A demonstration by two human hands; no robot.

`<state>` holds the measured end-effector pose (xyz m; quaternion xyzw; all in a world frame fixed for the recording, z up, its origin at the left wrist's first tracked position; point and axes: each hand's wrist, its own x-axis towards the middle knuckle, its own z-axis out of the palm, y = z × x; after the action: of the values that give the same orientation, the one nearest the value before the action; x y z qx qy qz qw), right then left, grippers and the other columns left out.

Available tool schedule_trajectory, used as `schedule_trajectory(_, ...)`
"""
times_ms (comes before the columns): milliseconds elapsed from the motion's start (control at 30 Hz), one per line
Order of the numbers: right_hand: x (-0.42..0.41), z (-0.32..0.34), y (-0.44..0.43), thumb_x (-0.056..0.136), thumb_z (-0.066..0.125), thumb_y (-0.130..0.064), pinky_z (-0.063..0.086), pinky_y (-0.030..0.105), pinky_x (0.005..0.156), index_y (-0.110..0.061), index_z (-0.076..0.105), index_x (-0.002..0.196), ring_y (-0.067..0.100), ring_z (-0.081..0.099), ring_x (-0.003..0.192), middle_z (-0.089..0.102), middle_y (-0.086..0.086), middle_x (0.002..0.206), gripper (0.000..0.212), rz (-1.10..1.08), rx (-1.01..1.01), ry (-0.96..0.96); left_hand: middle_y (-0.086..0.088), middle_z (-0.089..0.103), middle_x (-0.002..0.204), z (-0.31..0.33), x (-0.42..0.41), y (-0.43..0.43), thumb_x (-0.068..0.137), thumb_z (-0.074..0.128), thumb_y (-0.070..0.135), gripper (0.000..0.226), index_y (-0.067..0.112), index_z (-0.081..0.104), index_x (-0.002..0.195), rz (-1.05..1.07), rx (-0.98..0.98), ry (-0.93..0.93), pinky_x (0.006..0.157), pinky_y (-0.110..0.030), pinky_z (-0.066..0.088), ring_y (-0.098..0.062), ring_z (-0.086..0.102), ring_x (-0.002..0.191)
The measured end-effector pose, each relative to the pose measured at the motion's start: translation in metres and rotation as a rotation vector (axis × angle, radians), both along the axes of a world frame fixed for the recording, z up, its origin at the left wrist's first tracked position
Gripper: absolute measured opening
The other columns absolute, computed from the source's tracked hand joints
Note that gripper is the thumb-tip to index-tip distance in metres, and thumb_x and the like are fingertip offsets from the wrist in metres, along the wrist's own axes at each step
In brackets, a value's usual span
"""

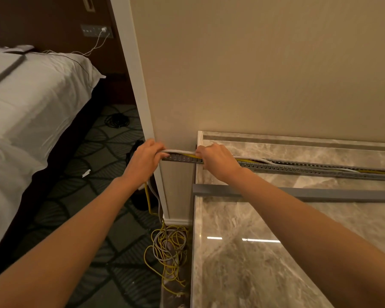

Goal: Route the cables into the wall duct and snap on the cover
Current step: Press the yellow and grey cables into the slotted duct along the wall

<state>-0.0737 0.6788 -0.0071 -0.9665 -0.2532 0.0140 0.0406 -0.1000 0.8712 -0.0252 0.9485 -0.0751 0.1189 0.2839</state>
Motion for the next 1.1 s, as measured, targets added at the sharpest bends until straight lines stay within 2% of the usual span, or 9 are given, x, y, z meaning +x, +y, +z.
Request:
schedule_trajectory(133,-0.001,0.003,-0.002,0.096,0.044,-0.002,0.044,0.040,0.078,-0.005,0.052,0.120,0.037,0.057,0.102,0.067,0.019,0.110,0.026,-0.009,0.064,0.035,-0.001,0.056,0.082,0.015,0.012,0.003,0.086,0.064,0.009,0.006,0.004,0.061,0.089,-0.006,-0.043,0.154,0.065,-0.023,0.040,-0.014,0.049,0.071)
schedule_trajectory(200,-0.002,0.002,-0.001,0.096,0.044,-0.001,0.040,0.038,0.073,-0.004,0.053,0.118,0.036,0.057,0.102,0.069,0.017,0.111,0.024,-0.035,0.125,0.043,0.007,0.052,0.068,0.017,0.015,0.005,0.085,0.065,0.012,0.012,0.012,0.054,0.080,-0.016,-0.048,0.212,0.055,-0.017,0.037,-0.010,0.048,0.064)
schedule_trajectory(300,-0.001,0.002,0.000,0.095,0.045,0.001,0.038,0.036,0.069,-0.003,0.054,0.114,0.037,0.057,0.099,0.069,0.019,0.107,0.022,-0.100,0.226,0.058,0.011,0.050,0.066,0.019,0.018,0.006,0.087,0.063,0.016,0.017,0.015,0.050,0.076,-0.012,-0.032,0.271,0.054,-0.014,0.034,-0.004,0.047,0.062)
schedule_trajectory(467,0.002,-0.002,-0.002,0.096,0.044,-0.004,0.046,0.042,0.076,-0.002,0.056,0.102,0.038,0.057,0.093,0.067,0.023,0.099,0.014,-0.134,0.364,0.156,-0.001,0.057,0.084,0.024,0.025,0.005,0.086,0.064,0.019,0.013,0.014,0.055,0.079,-0.058,0.087,0.338,0.062,-0.021,0.039,-0.020,0.056,0.083)
schedule_trajectory(567,0.002,-0.003,-0.004,0.095,0.044,0.001,0.047,0.043,0.082,0.003,0.059,0.099,0.034,0.056,0.094,0.065,0.024,0.104,0.015,-0.166,0.492,0.250,0.002,0.054,0.086,0.031,0.024,0.001,0.083,0.069,0.021,0.015,0.016,0.054,0.082,-0.039,0.131,0.298,0.065,-0.024,0.045,-0.017,0.055,0.082)
schedule_trajectory(667,-0.001,-0.004,-0.005,0.093,0.042,0.008,0.048,0.047,0.092,0.005,0.059,0.100,0.037,0.056,0.106,0.064,0.025,0.112,0.019,-0.173,0.538,0.279,0.002,0.048,0.090,0.037,0.022,-0.011,0.086,0.064,0.019,0.008,0.011,0.061,0.087,-0.102,0.290,0.197,0.075,-0.032,0.045,-0.016,0.049,0.086)
schedule_trajectory(833,0.000,-0.002,-0.019,0.086,0.048,0.013,0.045,0.037,0.099,0.005,0.068,0.099,0.032,0.057,0.114,0.065,0.020,0.117,0.025,-0.168,0.533,0.187,-0.008,0.060,0.098,0.034,0.017,-0.034,0.092,0.053,0.011,0.013,0.006,0.064,0.092,-0.166,0.436,0.130,0.074,-0.033,0.045,-0.022,0.055,0.088)
schedule_trajectory(1000,-0.011,-0.011,-0.051,0.089,0.054,0.005,0.048,0.042,0.074,0.006,0.071,0.097,0.039,0.057,0.095,0.064,0.026,0.093,0.019,-0.124,0.420,-0.095,-0.013,0.062,0.102,0.033,0.015,-0.047,0.090,0.052,0.011,0.015,0.003,0.065,0.092,-0.060,0.514,0.148,0.064,-0.030,0.039,-0.023,0.054,0.080)
schedule_trajectory(1100,-0.017,-0.010,-0.058,0.092,0.051,-0.003,0.049,0.042,0.079,0.004,0.069,0.106,0.037,0.059,0.098,0.065,0.023,0.102,0.024,-0.099,0.340,-0.092,-0.015,0.062,0.104,0.033,0.011,-0.058,0.091,0.049,0.015,0.020,0.002,0.062,0.098,-0.049,0.590,0.119,0.068,-0.036,0.047,-0.032,0.061,0.089)
